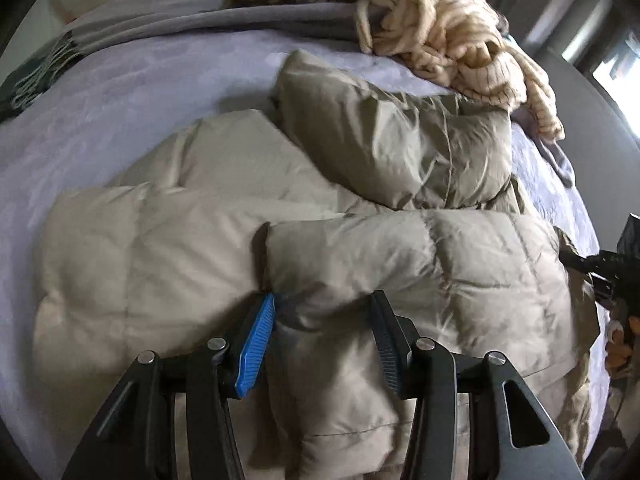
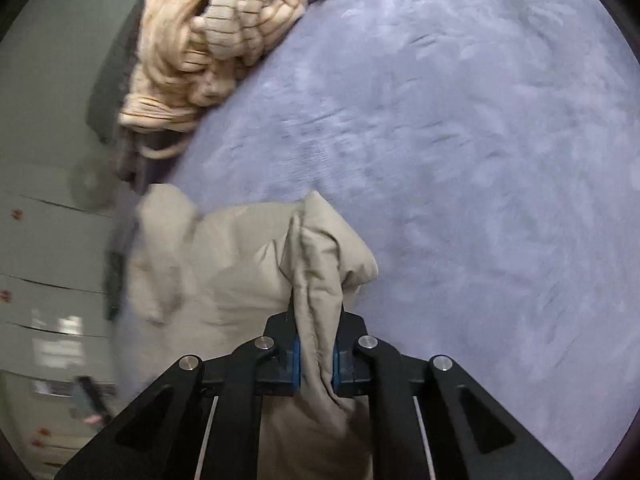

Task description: Fold large clothes

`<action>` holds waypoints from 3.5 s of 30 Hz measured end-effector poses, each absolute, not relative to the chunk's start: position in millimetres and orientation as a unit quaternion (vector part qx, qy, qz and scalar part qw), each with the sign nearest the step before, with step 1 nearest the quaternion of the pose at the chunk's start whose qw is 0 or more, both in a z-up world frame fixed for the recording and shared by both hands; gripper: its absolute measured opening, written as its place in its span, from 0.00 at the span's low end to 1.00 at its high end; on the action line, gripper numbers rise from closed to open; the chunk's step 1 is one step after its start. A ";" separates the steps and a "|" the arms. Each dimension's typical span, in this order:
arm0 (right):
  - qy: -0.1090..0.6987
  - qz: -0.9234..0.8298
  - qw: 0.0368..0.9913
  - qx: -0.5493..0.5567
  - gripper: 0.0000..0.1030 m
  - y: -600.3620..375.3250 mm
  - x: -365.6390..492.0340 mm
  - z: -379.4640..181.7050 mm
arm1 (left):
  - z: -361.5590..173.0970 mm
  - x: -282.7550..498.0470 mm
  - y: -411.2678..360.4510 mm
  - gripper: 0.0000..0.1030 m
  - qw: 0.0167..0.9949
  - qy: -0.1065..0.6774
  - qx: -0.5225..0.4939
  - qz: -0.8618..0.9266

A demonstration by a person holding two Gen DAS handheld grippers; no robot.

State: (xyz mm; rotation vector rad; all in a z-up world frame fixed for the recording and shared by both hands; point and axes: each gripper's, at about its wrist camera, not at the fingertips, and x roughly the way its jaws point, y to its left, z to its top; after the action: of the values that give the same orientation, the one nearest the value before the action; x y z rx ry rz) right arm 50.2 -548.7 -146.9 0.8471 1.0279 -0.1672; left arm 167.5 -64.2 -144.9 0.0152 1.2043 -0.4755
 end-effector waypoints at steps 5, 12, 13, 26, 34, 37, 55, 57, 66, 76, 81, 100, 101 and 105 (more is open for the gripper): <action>0.461 -0.093 0.774 0.424 0.19 -564.5 44.8 -167.0 | -151.0 165.6 -69.2 0.49 0.800 0.558 0.026 -0.219; 0.454 -0.140 0.813 0.335 0.21 -539.9 -5.6 -112.6 | -118.9 147.4 -42.2 0.49 0.816 0.543 0.036 -0.195; 0.455 -0.139 0.817 0.325 0.21 -535.3 -13.8 -107.7 | -117.6 142.9 -38.0 0.49 0.815 0.544 0.036 -0.194; 0.511 -0.146 0.804 0.266 0.22 -515.9 -47.4 -136.7 | -138.5 127.4 -30.2 0.49 0.808 0.563 0.079 -0.154; 0.523 -0.138 0.788 0.295 0.27 -515.2 -89.3 -108.6 | -105.7 89.9 -11.1 0.49 0.794 0.590 0.068 -0.127; 0.540 -0.129 0.774 0.303 0.41 -507.8 -107.8 -106.3 | -93.9 70.0 -6.4 0.49 0.790 0.598 0.061 -0.118; 0.586 -0.082 0.742 0.315 0.58 -485.4 -178.1 -95.4 | -56.5 -44.7 14.3 1.00 0.782 0.621 0.041 -0.042; 0.591 -0.075 0.740 0.312 0.62 -479.1 -183.6 -95.7 | -55.9 -57.5 18.2 1.00 0.776 0.629 0.038 -0.038; 0.574 -0.071 0.741 0.340 0.78 -453.7 -222.2 -97.2 | -58.4 -89.7 45.1 1.00 0.764 0.643 0.038 -0.034; 0.563 -0.099 0.736 0.363 0.88 -424.2 -273.7 -105.6 | -66.6 -126.6 90.3 1.00 0.750 0.658 -0.011 -0.071; 0.552 -0.098 0.726 0.399 1.00 -410.7 -299.0 -112.0 | -69.2 -139.6 118.1 1.00 0.737 0.668 -0.056 -0.089; 0.493 -0.133 0.639 0.576 1.00 -415.2 -356.6 -161.4 | -124.2 -147.7 178.3 1.00 0.662 0.696 -0.246 -0.125; 0.485 -0.132 0.636 0.585 1.00 -415.3 -356.4 -163.5 | -123.8 -144.4 176.1 1.00 0.666 0.693 -0.245 -0.127; 0.451 -0.126 0.628 0.621 0.99 -416.2 -356.8 -166.6 | -119.3 -132.5 172.2 0.74 0.680 0.682 -0.243 -0.119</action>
State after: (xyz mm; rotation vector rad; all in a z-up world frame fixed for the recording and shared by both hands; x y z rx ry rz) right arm -356.8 -416.2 -166.6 1.4228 1.0342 -0.2881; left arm -132.6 172.2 -119.3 -0.5446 1.5309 -0.2677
